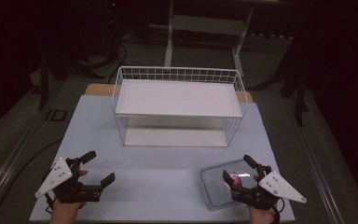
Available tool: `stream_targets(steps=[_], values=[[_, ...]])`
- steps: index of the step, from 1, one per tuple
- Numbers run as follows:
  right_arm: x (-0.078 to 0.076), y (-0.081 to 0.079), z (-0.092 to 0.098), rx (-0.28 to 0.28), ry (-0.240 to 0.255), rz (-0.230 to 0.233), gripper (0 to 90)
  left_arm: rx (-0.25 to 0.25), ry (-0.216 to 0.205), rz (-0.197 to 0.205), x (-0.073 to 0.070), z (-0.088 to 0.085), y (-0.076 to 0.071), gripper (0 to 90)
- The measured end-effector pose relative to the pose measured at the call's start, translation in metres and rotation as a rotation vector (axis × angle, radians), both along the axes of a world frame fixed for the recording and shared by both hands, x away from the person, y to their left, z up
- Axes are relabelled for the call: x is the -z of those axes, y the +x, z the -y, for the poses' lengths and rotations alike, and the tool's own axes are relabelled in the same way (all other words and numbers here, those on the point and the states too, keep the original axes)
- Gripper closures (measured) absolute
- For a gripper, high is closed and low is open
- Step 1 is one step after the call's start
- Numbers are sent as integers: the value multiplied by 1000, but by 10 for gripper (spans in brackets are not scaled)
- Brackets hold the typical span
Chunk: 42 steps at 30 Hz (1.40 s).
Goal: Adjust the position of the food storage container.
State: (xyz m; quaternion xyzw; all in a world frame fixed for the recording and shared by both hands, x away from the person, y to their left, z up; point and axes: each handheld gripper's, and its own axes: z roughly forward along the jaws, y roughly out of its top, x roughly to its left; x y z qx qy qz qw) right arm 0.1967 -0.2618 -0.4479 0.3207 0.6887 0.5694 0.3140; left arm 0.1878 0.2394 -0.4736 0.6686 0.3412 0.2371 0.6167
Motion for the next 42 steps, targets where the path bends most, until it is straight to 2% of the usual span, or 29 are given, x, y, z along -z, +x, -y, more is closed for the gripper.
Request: stream_targets(steps=[3, 6, 8, 11, 12, 13, 14, 15, 16, 18, 19, 20, 21, 22, 24, 26, 27, 31, 33, 38, 41, 42], values=[[-1, 1, 1, -9, 12, -10, 135, 0, 0, 0, 0, 1, 0, 11], [-4, 2, 1, -28, 18, -46, 117, 13, 5, 3, 0, 3, 0, 12], [-8, 1, 1, -10, 23, -62, 114, 19, 4, 6, 0, 4, -1, 11], [-10, 1, 1, -14, 21, -74, 114, 19, 4, 6, 0, 4, -1, 12], [-14, 1, 4, -50, 30, -106, 133, 26, 6, 5, 0, 6, 0, 11], [-14, 1, 4, -50, 30, -106, 133, 26, 8, 6, 0, 6, 0, 11], [-14, 1, 5, -54, 19, -125, 137, 28, 8, 7, 0, 7, 0, 12], [-13, 1, 9, -64, -25, -171, 192, 30, 9, 7, -1, 7, 0, 11], [-13, 1, 9, -64, -25, -171, 192, 30, 9, 7, -1, 7, 0, 11], [-10, -1, 15, -51, -45, -190, 279, 30, 6, 6, -1, 8, 1, 12], [-6, -3, 26, -35, -42, -212, 422, 31, 4, 8, -1, 8, 0, 12], [-6, -3, 26, -35, -42, -212, 422, 31, 4, 8, -1, 8, 0, 11], [-1, -5, 37, -30, -41, -245, 544, 33, 5, 9, -1, 9, 1, 12], [-1, -5, 37, -30, -41, -245, 544, 32, 6, 10, -1, 9, 1, 12], [5, -10, 45, -21, -74, -256, 615, 34, 12, 9, -1, 10, 2, 12], [11, -13, 53, -30, -89, -279, 673, 34, 12, 4, 0, 11, 3, 12], [17, -17, 59, -27, -110, -305, 711, 34, 14, 3, 0, 11, 3, 12], [19, -19, 61, -25, -121, -316, 738, 35, 18, 3, 0, 13, 3, 12], [28, -26, 67, -60, -170, -366, 876, 37, 18, 5, 1, 14, 4, 11], [44, -33, 61, -172, -234, -430, 899, 34, 23, 0, 2, 14, 5, 11], [48, -32, 58, -189, -243, -445, 900, 34, 20, 0, 2, 15, 5, 12], [50, -30, 57, -214, -233, -448, 900, 33, 21, 1, 2, 15, 5, 11]])
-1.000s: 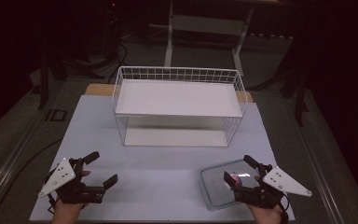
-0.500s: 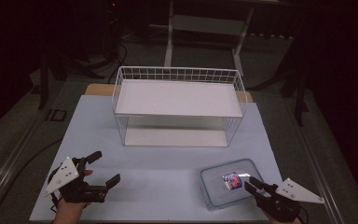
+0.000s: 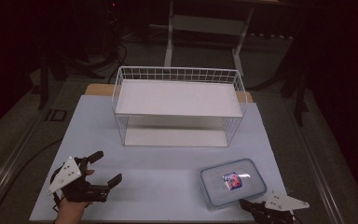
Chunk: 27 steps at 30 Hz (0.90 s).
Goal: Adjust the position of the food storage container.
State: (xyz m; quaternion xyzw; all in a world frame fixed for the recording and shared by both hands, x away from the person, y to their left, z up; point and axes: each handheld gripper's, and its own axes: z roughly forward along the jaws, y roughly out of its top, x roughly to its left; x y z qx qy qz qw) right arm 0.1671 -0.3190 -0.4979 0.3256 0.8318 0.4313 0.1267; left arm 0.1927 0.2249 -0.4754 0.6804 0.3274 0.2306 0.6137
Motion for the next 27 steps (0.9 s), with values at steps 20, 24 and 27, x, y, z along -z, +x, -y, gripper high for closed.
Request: stream_targets(steps=[20, 24, 27], values=[[-1, 34, -21, -31, 5, 38, 900, 1, 1, -2, 1, 0, 1, 12], [-1, 43, -30, -39, 6, 48, 900, 0, 1, -4, 1, 0, 2, 12], [0, 47, -34, -40, -1, 51, 900, 1, 4, -4, 2, 0, 2, 12]])
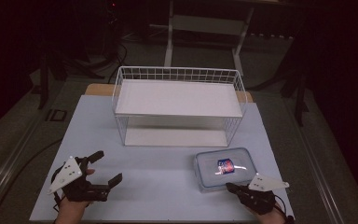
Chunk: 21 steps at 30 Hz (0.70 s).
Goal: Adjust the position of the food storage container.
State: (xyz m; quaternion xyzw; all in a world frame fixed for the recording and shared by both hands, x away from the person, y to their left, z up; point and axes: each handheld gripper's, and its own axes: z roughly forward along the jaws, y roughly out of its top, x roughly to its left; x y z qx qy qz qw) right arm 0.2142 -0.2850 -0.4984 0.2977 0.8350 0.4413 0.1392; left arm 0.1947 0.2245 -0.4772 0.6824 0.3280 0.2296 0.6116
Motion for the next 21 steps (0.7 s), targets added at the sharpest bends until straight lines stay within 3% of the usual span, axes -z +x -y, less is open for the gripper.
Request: stream_targets(steps=[6, 11, 12, 13, 21], values=[[0, 6, -5, -2, 9, 1, 900, 1, 1, 1, 0, 0, 0, 12], [-18, 12, 25, 109, 41, 63, 900, 3, -1, 2, 0, 0, 0, 12], [-18, 12, 25, 109, 41, 63, 900, 3, -1, 2, 0, 0, 0, 12], [-22, 17, 41, 165, 39, 84, 900, 4, -2, 3, 0, 1, 0, 12], [-19, 38, 75, 299, -8, 102, 900, 6, 2, 0, 1, 2, 1, 12]])
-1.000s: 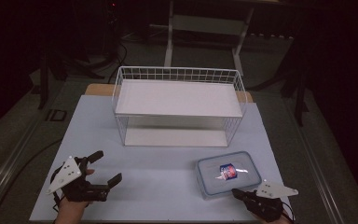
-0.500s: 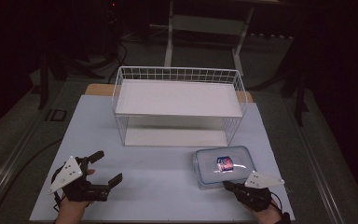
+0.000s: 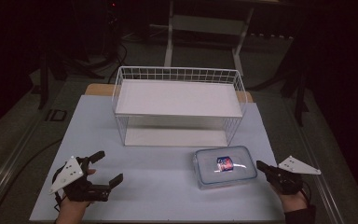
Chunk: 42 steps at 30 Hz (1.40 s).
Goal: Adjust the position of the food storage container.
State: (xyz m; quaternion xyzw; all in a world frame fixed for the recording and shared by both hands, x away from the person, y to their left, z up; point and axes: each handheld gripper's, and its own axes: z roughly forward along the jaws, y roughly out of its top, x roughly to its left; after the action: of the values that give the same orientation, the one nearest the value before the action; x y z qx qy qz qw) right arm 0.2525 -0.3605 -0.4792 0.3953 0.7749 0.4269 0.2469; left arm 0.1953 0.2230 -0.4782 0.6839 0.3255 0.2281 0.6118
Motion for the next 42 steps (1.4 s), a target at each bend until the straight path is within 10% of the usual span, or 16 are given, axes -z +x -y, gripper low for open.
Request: stream_targets(steps=[16, 42], values=[[23, 18, 1, 45, -16, -66, 900, 5, -1, -7, 1, 1, 1, 12], [21, 16, -69, -164, 35, -119, 900, 25, 26, -22, 3, 7, 1, 12]])
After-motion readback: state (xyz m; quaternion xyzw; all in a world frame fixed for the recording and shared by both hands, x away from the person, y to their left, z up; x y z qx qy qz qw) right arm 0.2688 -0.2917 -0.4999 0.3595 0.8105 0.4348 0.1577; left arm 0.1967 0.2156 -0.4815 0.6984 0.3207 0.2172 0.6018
